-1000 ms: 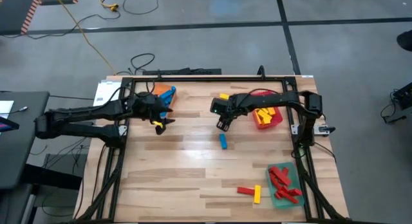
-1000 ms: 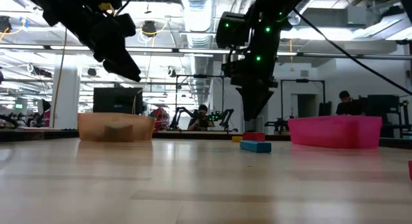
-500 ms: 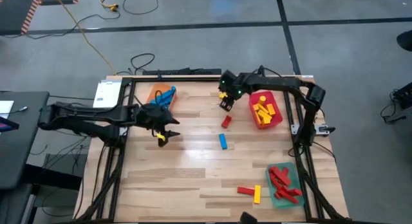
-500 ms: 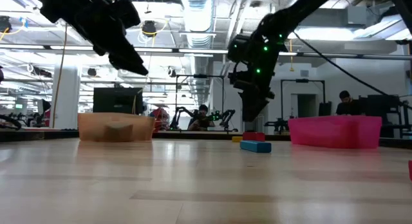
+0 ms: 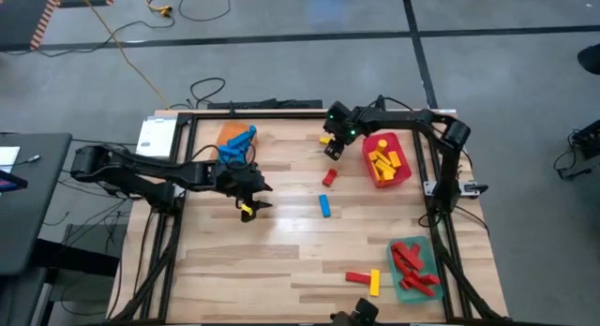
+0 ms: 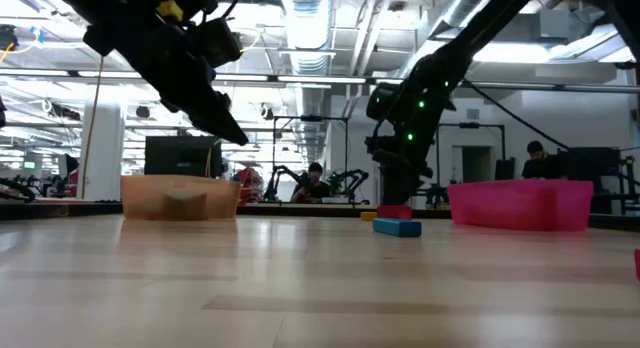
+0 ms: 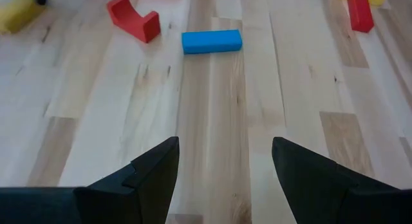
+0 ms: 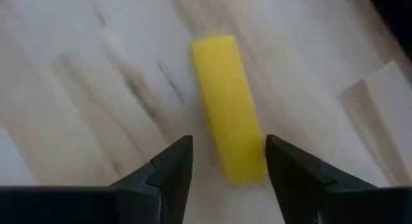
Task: Sort blocks
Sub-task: Put the yellow rectangle block into the red bin
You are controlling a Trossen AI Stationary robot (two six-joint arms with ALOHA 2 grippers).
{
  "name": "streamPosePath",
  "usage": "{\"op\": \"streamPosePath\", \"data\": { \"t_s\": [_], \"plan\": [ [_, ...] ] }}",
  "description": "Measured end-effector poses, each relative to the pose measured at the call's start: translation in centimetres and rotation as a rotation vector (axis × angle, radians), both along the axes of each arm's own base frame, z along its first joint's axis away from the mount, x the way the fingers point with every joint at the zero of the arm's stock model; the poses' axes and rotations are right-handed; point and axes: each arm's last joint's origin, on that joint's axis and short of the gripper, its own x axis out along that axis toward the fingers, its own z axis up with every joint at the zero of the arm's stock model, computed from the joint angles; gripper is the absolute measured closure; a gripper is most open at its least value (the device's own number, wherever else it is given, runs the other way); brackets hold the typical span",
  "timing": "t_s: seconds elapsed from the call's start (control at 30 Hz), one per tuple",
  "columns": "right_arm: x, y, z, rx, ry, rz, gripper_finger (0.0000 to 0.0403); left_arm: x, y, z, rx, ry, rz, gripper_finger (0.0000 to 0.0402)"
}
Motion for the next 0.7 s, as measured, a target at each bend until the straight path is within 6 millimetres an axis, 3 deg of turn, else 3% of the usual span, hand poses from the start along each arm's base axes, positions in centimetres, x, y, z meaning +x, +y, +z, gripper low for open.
{"op": "streamPosePath", "data": {
  "t_s": [0.27,0.7],
  "plan": [
    [0.5,-0.3,-2.7,0.039,0.054,-0.015,0.0192,0.3,-0.6,-0.5,-0.014,0.018,-0.031,0.0157],
    [1.0,-0.3,-1.1,0.047,0.065,-0.033,0.0261,0.3,-0.7,-0.4,-0.014,0.013,-0.034,0.0157]
  ]
}}
